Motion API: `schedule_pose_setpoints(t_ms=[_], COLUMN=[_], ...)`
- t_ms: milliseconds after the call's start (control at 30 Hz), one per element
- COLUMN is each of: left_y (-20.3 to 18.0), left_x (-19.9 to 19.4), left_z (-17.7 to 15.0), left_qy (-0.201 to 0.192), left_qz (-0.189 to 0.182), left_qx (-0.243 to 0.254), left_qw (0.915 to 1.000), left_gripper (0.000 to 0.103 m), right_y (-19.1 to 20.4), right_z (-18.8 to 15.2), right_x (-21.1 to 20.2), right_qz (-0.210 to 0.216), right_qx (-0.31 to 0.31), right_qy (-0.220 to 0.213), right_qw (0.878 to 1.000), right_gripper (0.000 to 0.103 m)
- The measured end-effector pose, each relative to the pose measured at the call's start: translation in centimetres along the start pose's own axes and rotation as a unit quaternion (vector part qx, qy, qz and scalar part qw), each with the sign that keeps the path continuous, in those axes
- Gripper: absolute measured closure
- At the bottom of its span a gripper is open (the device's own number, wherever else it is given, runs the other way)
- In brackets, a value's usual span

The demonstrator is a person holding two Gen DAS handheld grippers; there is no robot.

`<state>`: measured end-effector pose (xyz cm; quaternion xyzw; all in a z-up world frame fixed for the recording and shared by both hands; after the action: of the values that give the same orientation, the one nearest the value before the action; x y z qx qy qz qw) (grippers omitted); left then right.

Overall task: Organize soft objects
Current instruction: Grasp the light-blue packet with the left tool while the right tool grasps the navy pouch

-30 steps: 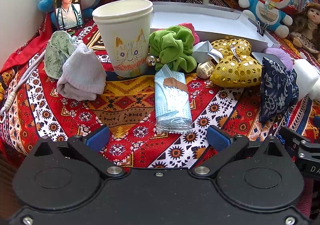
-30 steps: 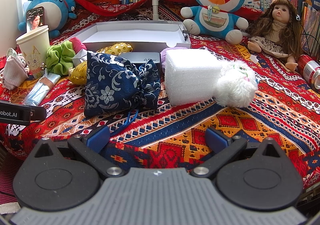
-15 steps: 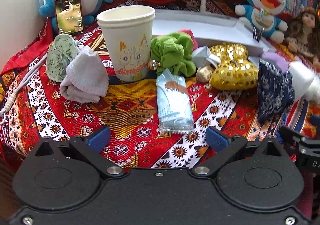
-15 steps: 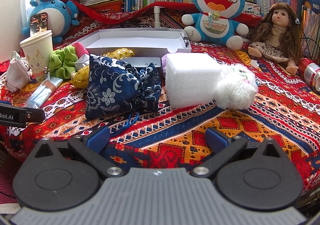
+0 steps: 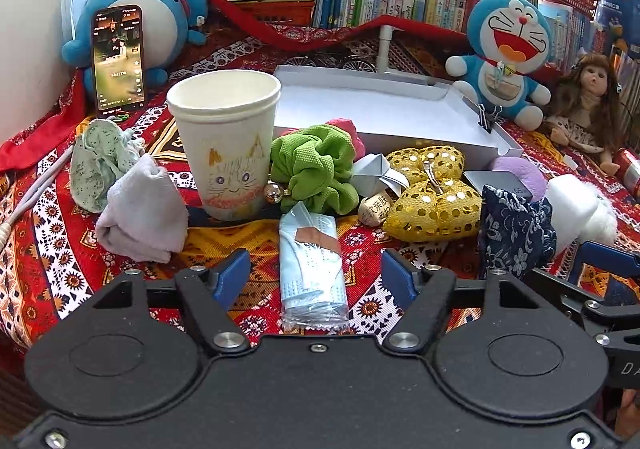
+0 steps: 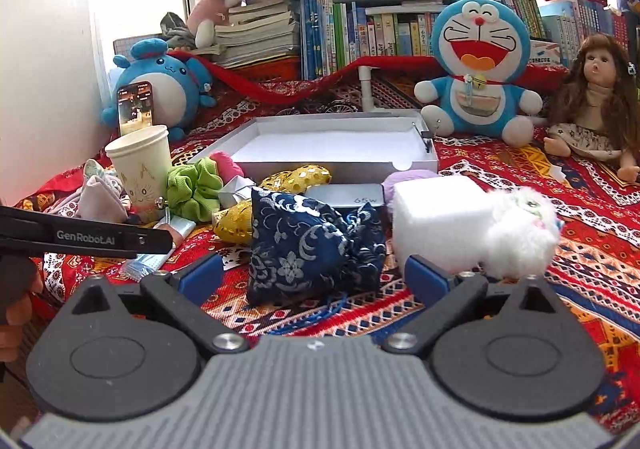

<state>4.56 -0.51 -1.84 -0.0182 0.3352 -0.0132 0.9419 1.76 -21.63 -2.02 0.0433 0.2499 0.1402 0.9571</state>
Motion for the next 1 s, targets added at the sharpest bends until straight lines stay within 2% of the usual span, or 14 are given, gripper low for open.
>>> schedule_pose_setpoints(t_ms=[267, 500, 667, 1000], left_y=[-0.2, 0.1, 0.3, 0.7], left_x=[1.3, 2.1, 2.1, 1.3], left_z=[-0.2, -0.5, -0.4, -0.4], left_qy=[0.010, 0.020, 0.015, 0.005], left_qz=[0.004, 0.005, 0.007, -0.004], left_qx=[0.002, -0.006, -0.005, -0.005], left_qw=[0.9999, 0.9998, 0.9998, 1.0000], left_gripper=[0.036, 0.050, 0.067, 0.068], right_y=[-0.1, 0.0, 0.1, 0.3], right_z=[0.1, 0.1, 0.1, 0.0], right_x=[1.2, 1.6, 1.9, 2.9], right_qz=[-0.026, -0.031, -0.035, -0.042], right_qx=[0.014, 0.017, 0.018, 0.034], right_qy=[0.000, 0.000, 0.002, 0.009], right_qw=[1.000, 0.999, 0.999, 0.999], right_gripper=[0.000, 0.000, 0.000, 0.000])
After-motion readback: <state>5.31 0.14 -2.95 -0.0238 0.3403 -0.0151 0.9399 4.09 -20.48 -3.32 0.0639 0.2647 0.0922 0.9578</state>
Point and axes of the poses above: each gripper's, at about its wrist camera, not at the fingertips, and x roughly the way its jaws point, y to its left, z to its top, the point moved 6 cm from there along x, roughly the way its jaws point, and after that the axes turned 3 degrees about z, right-handed, at the moved point
